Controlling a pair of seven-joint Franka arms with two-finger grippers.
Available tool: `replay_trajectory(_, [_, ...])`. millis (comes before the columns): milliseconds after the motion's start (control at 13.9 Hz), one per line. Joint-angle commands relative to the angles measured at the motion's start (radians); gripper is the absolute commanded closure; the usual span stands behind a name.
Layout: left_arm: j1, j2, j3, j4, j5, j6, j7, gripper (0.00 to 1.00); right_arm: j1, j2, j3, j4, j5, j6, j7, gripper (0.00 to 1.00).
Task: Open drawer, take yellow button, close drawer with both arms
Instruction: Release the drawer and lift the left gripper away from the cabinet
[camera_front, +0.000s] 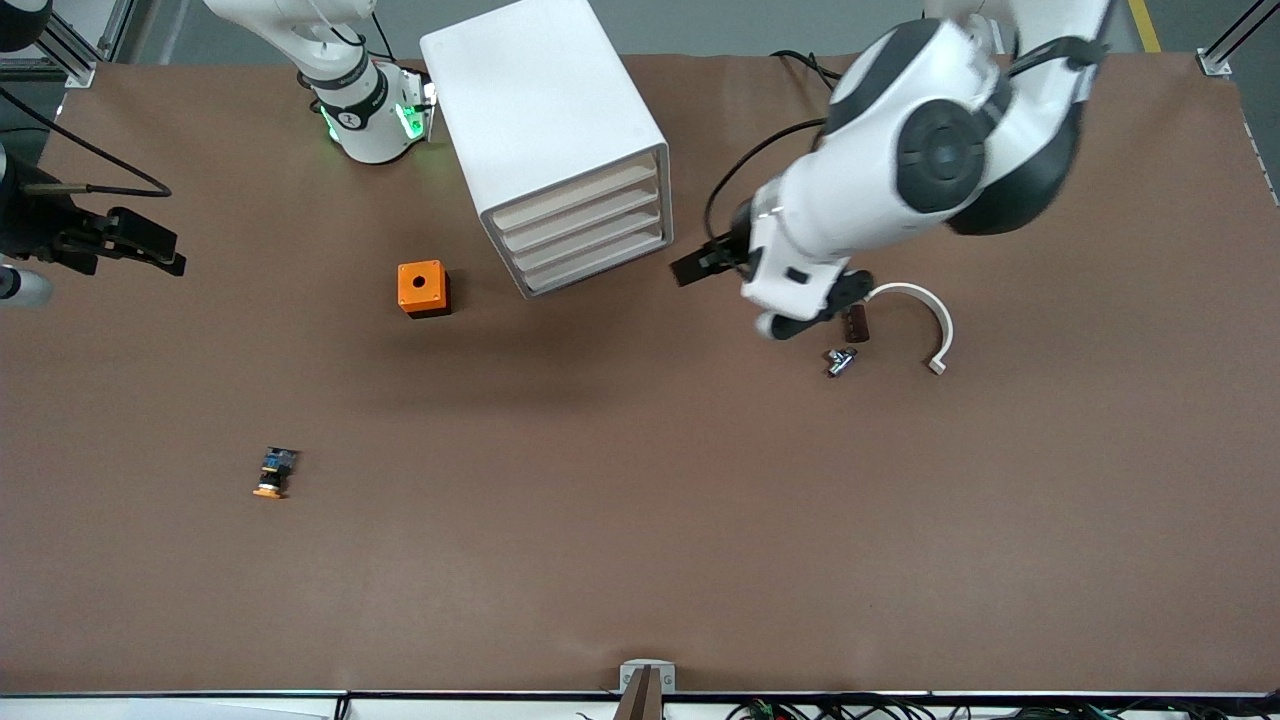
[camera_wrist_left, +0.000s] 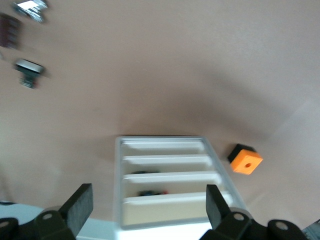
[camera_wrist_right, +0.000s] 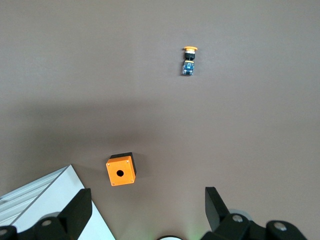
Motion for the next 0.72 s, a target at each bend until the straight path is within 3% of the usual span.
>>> replay_trajectory(0, [0.098, -0.072, -0.008, -0.032, 0.025, -0.114, 0.148, 0.01, 0.0, -0.058, -0.002, -0.067, 0.008, 0.015, 0.01, 0.0])
replay_trajectory(288, [0.204, -0.128, -0.013, -0.045, 0.129, -0.243, 0.309, 0.01, 0.002, -0.111, -0.002, -0.136, 0.008, 0.067, 0.01, 0.0])
replay_trajectory(433, [0.259, -0.139, -0.01, -0.046, 0.132, -0.266, 0.389, 0.01, 0.002, -0.162, -0.002, -0.211, 0.008, 0.125, 0.01, 0.0])
replay_trajectory(649, [0.297, -0.168, -0.014, -0.078, 0.232, -0.28, 0.522, 0.01, -0.003, -0.165, -0.006, -0.218, 0.008, 0.126, 0.01, 0.0])
